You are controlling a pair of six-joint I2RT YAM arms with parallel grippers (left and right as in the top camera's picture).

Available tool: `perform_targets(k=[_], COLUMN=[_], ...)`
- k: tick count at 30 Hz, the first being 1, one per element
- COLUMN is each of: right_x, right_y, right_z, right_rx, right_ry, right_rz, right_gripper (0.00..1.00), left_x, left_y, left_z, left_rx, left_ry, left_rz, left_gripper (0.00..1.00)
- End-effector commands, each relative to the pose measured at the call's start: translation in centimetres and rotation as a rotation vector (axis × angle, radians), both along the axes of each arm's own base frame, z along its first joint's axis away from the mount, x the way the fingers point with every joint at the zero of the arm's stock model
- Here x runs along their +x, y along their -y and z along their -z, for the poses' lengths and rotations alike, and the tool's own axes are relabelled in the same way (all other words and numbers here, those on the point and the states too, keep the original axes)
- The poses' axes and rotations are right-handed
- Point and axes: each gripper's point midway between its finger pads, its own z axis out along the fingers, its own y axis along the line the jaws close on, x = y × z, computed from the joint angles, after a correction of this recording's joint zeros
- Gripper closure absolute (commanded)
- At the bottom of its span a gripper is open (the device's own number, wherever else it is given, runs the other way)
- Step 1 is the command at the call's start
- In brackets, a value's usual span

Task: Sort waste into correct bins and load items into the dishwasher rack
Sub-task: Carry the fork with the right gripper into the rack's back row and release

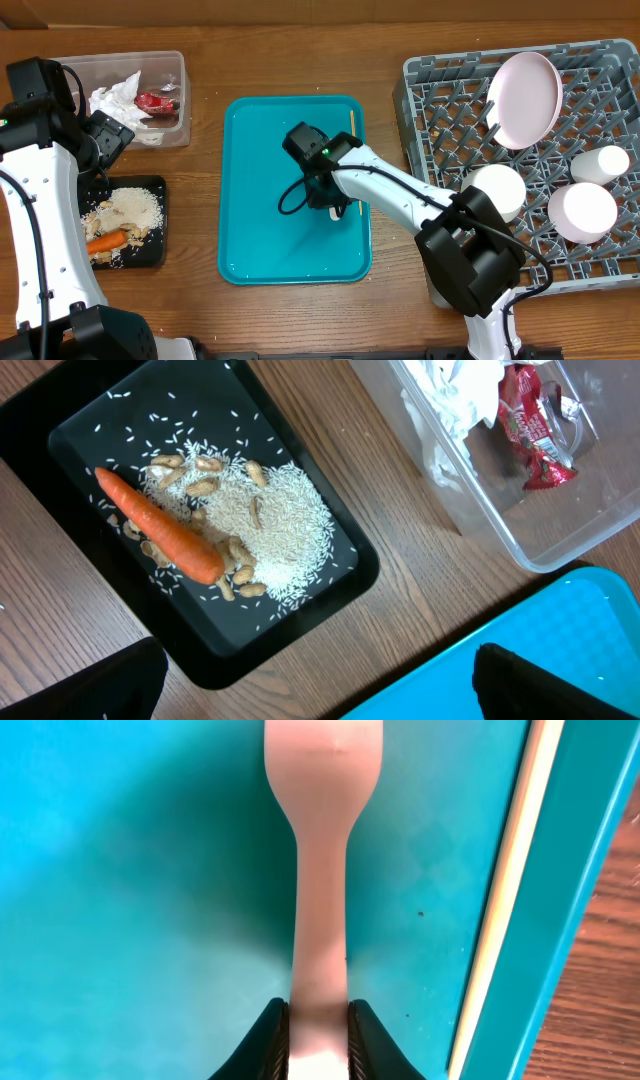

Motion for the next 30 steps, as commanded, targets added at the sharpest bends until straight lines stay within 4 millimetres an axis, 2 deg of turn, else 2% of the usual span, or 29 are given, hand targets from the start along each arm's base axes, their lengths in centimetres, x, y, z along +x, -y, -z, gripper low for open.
perform_targets(k=[1,5,8,14,18,20,22,28,30], right_x=[1.0,1.6,2.8,6.2,8.7,9.6,10.0,10.8,11.0], right_y=[-0.9,-0.8,0.6,6.4,12.4,14.7,16.2,19.1,19.4], right_z=[-1.9,-4.0,-6.7,-12.7,-16.1,-16.5,-16.3,-14.9,-14.2], right_rx=[0.033,0.04,0.037,0.016,0.036,0.07,0.135,0.211,0.208], right_ry=[0.026,0.041,0.075,0.177,0.244,0.238,0.207,0.155,0.141], right_rz=[0.004,0.012,0.048,0.103,0.168,0.175,0.123,0.09,0.087], right_gripper=[0.96,0.96,0.96,0.96,0.96,0.96,0.96,0.96,0.96], left_x=[0.2,0.2,0.2,0.2,0.2,0.2,0.2,0.2,0.2], left_y=[-0.5,-0.5,-0.5,-0.5,-0.5,-0.5,-0.5,-0.5,-0.5], left_z=[-0.7,-0.7,-0.7,-0.6,-0.7,-0.7,-0.7,-0.7,-0.7], left_rx=[0.022,0.022,0.022,0.022,0.022,0.022,0.022,0.022,0.022], left_ry=[0.013,0.013,0.013,0.012,0.013,0.013,0.013,0.013,0.013], left_rz=[-0.004,-0.003,-0.004,-0.004,-0.003,-0.004,-0.004,-0.004,-0.004], left_gripper=[0.0,0.0,0.0,0.0,0.0,0.0,0.0,0.0,0.0])
